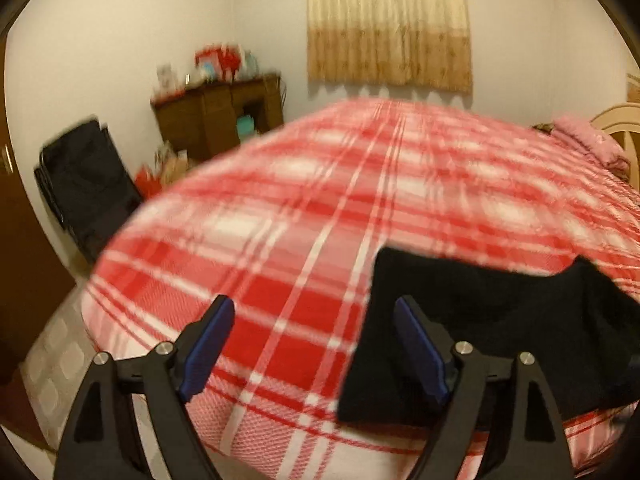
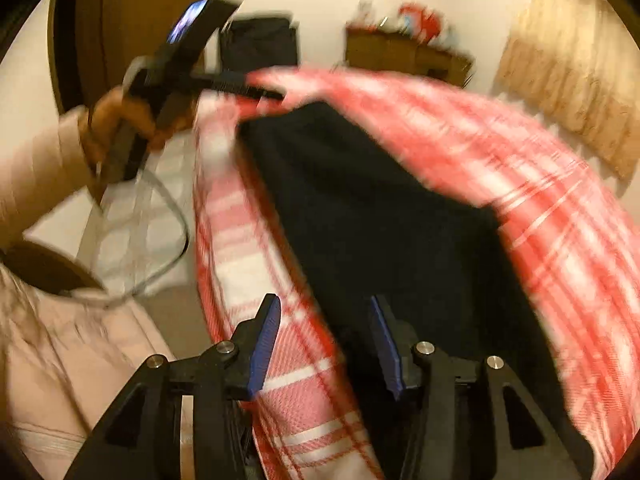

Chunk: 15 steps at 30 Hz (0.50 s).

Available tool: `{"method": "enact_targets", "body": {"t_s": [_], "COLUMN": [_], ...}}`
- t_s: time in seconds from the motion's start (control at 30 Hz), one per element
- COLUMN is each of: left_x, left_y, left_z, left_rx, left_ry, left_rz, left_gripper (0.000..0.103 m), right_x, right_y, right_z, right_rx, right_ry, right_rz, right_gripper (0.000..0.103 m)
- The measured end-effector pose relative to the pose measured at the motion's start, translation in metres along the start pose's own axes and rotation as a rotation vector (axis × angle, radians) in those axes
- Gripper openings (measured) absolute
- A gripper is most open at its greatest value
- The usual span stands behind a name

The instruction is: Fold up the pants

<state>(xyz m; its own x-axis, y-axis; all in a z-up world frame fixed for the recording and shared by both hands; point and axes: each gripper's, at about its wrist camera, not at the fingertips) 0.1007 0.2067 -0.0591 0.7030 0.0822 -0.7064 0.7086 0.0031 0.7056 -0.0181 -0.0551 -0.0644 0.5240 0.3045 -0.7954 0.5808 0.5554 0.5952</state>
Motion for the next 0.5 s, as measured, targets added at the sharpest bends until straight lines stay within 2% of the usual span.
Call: {"method": "enact_targets", "body": {"t_s": [0.1,0.17,0.27,0.33,0.37,0.43,0.5], "left_x": [-0.015,-0.011,0.015,0.046,0.061,0.06,0.062], "left_y": [0.003,0.003,-0.001,-0.003,-0.003,-0.002,0.0], "left_z": [0.026,0.053,0.085,0.089,0.087,0.088,0.091], "left_rx": [0.049,0.106,0.163,0.145,0.119,0.143,0.172], "left_ry": [-0.088,-0.133,-0.101,-0.063,-0.049,-0.02,-0.004], "left_rz": [0.049,0.048,0.015,-0.07,-0.105,-0.057,-0.068], "left_gripper": [0.085,0.085,0.085,0.084,0.084,0.086,0.088], "right_x": [-0.009,-0.001,0.017,0.022,0.01,-0.007,-0.03], "right_y": [0.0,-0.005,-0.028,-0.054,-0.066,-0.085,-0.11], "right_z": [0.025,0.043,0.068,0.089,0.096,0.107,0.117], "right_rx": [0.097,0.17,0.287,0.395,0.436,0.515,0.601], "right_ry": [-0.149,-0.155,-0.153,-0.132,-0.098,-0.111,-0.124], "right_rz": [0.013,-0.031,-0.125,-0.174,-0.123,-0.116,-0.105], "right_gripper": [0.048,0.048,0.048,0.048,0.048,0.048,0.048]}}
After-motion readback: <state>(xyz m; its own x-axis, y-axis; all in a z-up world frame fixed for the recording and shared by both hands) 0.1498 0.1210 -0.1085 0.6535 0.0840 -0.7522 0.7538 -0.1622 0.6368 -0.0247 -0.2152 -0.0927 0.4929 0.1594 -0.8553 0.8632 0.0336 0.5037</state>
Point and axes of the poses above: each gripper's, at about its wrist camera, not at the fingertips, and x roughly the way its jaws point, z to its right, y to its top, and after that the axes turned 10 degrees about -z, right-handed
